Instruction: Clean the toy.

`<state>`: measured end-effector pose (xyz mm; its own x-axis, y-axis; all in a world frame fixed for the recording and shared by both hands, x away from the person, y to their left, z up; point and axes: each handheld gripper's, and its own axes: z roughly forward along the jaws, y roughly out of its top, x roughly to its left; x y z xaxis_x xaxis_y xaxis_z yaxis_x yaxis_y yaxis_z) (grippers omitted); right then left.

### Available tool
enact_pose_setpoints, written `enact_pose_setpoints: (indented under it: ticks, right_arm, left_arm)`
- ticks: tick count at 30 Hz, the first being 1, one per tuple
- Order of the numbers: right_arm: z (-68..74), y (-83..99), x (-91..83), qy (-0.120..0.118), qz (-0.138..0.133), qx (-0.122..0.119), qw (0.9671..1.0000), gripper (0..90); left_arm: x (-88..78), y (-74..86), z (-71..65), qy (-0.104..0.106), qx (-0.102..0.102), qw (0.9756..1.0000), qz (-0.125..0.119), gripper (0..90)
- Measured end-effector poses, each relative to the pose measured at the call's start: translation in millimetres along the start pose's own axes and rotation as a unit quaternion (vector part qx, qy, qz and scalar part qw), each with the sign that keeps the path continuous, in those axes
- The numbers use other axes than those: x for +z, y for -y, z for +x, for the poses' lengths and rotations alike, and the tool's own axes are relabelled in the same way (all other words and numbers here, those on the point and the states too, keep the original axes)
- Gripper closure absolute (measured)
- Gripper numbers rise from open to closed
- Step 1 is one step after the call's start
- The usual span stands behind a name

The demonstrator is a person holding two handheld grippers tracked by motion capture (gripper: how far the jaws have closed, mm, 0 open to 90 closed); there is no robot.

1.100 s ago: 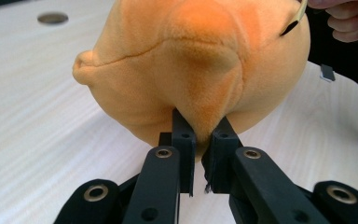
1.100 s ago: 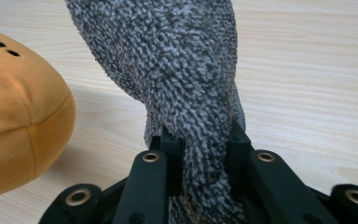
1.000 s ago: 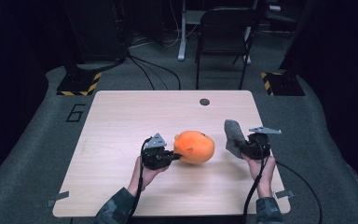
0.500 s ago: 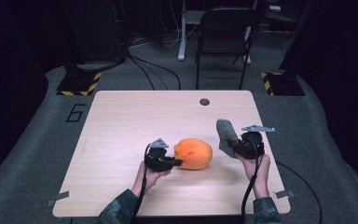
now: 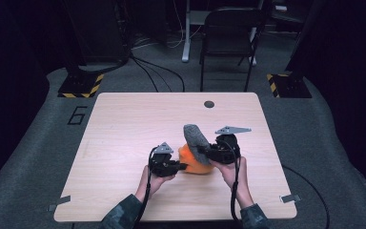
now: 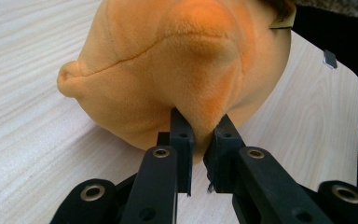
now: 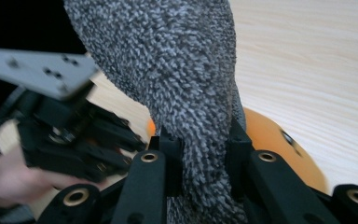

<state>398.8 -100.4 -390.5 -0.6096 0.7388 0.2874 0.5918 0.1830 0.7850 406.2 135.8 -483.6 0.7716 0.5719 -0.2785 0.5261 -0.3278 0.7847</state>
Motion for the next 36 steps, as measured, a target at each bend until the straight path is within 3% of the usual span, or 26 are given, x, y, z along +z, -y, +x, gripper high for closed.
enact_pose_setpoints:
  ticks: [2, 5, 10, 14, 26, 28, 31, 36]
  right_arm:
    - [3.4, -0.6, 3.4, -0.008, -0.008, -0.004, 0.9999, 74.9]
    - [7.6, 0.3, 12.3, -0.005, 0.002, -0.015, 0.9999, 74.7]
    - [12.2, 9.7, 30.8, 0.032, 0.027, -0.051, 0.9978, 74.5]
    - [12.9, 10.7, 31.5, 0.048, 0.032, -0.073, 0.9957, 74.3]
    - [-1.5, 12.7, 22.2, 0.063, 0.029, -0.062, 0.9956, 72.7]
    - [-6.5, 13.2, 19.8, 0.079, 0.03, -0.062, 0.9945, 72.5]
    - [-11.6, 14.4, 18.1, 0.079, 0.031, -0.054, 0.995, 72.4]
    - [-24.5, 17.1, 14.3, 0.097, 0.033, -0.044, 0.9938, 72.2]
  left_arm:
    - [0.5, 0.0, -1.8, 0.002, 0.004, 1.0, -0.002, 82.2]
    - [1.5, 0.6, -4.4, 0.002, 0.012, 0.9999, -0.005, 82.1]
    - [2.0, 1.6, -3.5, 0.004, 0.012, 0.9999, -0.001, 82.2]
    - [2.7, 2.0, -3.3, 0.007, 0.01, 0.9999, -0.003, 81.9]
    - [2.4, 2.1, -3.0, 0.014, 0.007, 0.9999, -0.003, 81.6]
    - [2.1, 2.2, -2.6, 0.014, 0.009, 0.9999, -0.002, 81.6]
    - [2.2, 2.4, -2.0, 0.013, 0.008, 0.9999, -0.004, 81.6]
    - [2.1, 2.3, -1.8, 0.013, 0.008, 0.9999, -0.003, 81.6]
